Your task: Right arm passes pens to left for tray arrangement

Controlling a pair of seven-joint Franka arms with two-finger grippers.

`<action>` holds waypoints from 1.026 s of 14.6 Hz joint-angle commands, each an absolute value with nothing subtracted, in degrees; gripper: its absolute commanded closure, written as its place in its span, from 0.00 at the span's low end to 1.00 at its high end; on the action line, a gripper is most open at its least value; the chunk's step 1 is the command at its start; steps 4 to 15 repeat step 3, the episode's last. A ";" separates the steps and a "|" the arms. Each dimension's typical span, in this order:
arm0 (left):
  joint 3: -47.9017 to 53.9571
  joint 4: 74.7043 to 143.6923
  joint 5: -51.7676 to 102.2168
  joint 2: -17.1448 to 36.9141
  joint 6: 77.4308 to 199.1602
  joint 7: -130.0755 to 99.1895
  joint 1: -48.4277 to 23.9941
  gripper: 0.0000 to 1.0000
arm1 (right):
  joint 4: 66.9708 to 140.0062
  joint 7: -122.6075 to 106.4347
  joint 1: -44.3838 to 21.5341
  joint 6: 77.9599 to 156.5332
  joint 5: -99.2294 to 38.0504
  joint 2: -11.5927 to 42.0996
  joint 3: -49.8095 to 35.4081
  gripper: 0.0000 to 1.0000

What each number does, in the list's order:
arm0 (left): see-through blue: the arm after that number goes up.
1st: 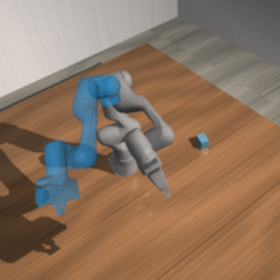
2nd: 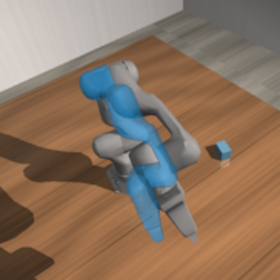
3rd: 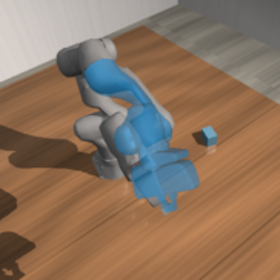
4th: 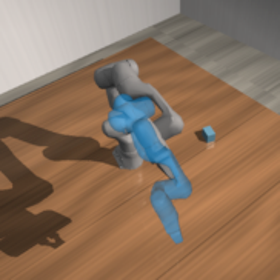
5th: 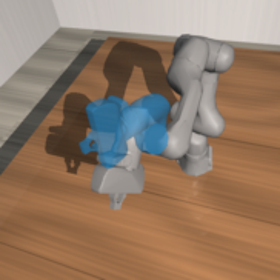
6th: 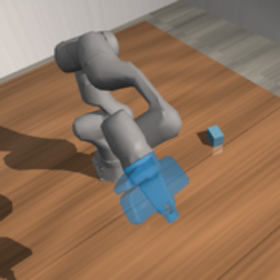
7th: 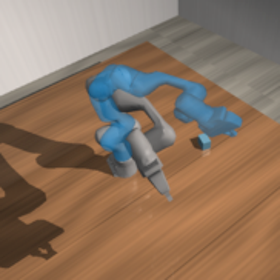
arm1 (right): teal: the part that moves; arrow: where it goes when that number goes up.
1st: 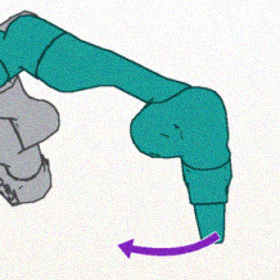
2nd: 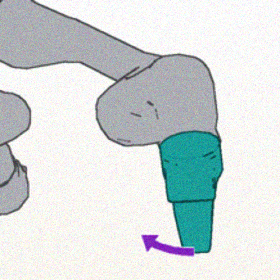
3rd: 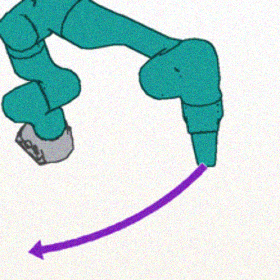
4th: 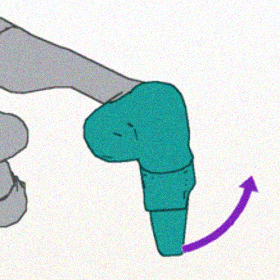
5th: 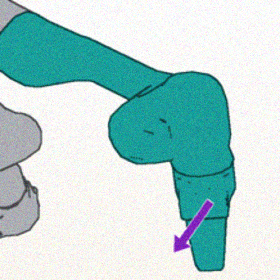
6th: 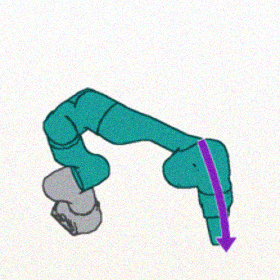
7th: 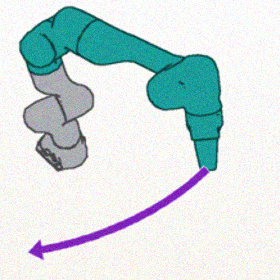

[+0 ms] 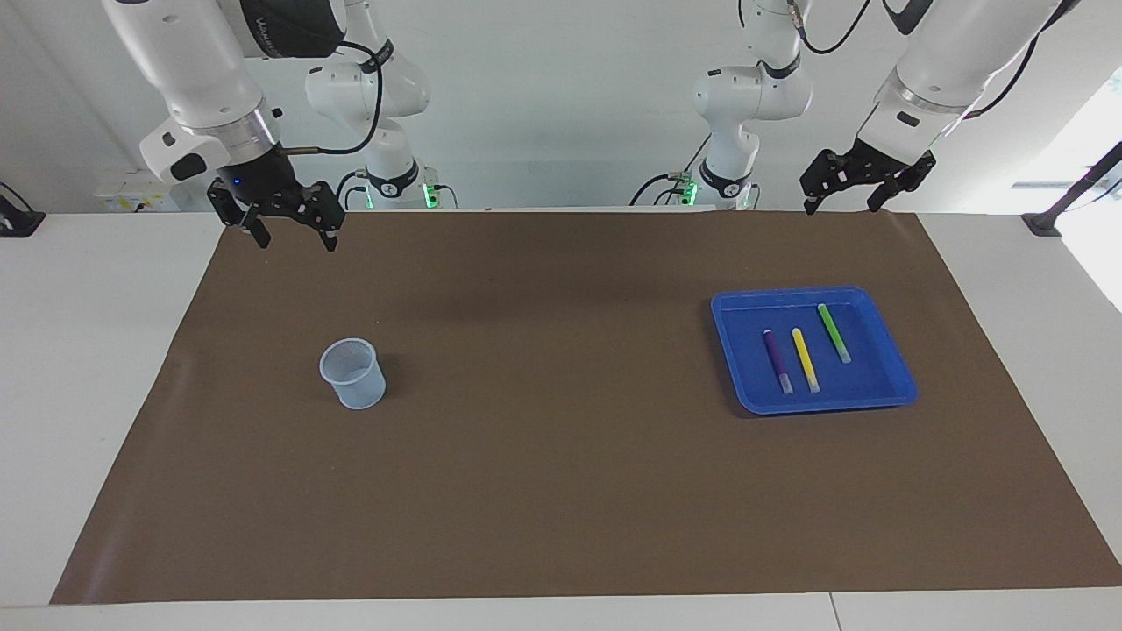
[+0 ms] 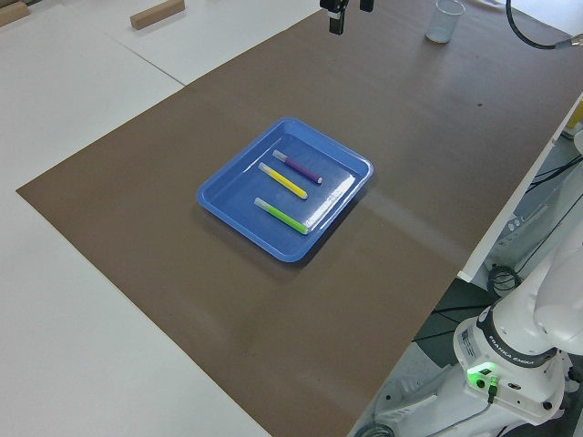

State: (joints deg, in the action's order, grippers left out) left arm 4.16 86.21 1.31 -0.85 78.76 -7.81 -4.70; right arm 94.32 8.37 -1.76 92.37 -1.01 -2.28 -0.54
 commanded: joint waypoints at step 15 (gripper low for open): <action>4.31 87.54 0.62 -1.23 80.33 -7.12 -4.57 0.00 | 94.75 7.21 -0.79 92.29 -0.88 -2.81 -0.97 0.00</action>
